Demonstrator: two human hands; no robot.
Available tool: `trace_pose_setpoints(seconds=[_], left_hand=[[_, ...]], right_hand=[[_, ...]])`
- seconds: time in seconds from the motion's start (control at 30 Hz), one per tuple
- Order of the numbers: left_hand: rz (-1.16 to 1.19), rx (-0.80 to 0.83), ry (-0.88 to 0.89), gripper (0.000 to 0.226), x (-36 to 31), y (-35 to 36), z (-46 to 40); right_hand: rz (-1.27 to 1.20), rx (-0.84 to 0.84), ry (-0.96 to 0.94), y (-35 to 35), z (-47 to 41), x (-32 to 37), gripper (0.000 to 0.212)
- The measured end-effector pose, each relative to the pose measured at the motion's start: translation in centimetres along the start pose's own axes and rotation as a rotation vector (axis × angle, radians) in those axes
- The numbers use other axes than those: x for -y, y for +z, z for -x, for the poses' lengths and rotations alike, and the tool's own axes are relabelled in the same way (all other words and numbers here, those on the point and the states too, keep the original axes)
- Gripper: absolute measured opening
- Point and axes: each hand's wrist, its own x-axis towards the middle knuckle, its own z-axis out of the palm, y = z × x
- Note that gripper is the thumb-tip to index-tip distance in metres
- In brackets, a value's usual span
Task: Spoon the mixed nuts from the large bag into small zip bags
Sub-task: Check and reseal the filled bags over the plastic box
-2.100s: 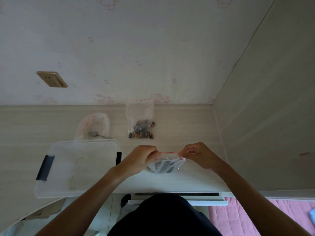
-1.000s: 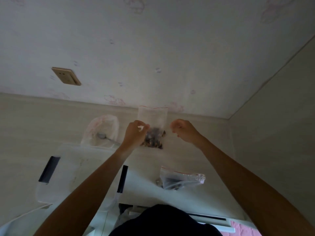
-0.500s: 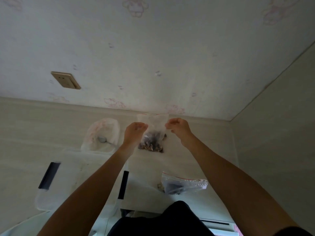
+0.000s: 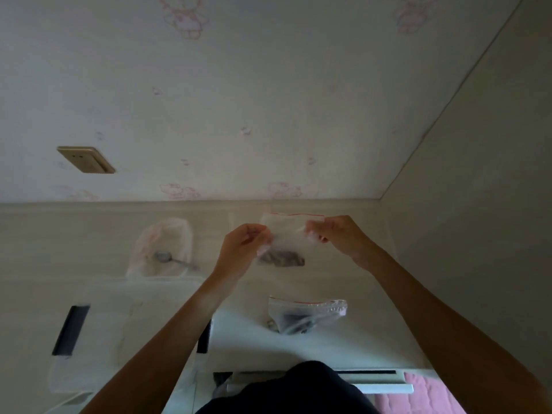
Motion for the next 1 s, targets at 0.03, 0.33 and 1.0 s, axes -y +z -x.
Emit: trace_pose_setpoints(seconds=[0.03,0.33,1.0], left_hand=[[-0.003,0.036,-0.006,0.005,-0.1,0.2,0.3],[-0.135,0.130,0.004,0.017,0.9,1.4,1.2],[-0.185,0.163,0.084,0.015,1.0,1.0,2.1]], right_hand=[[0.010,0.004,-0.004,-0.4,0.6,-0.1,0.019],[0.188,-0.037,-0.035,-1.1,3.7,-2.4,0.009],[0.714,0.154,-0.296,3.2,3.3,1.8,0.013]])
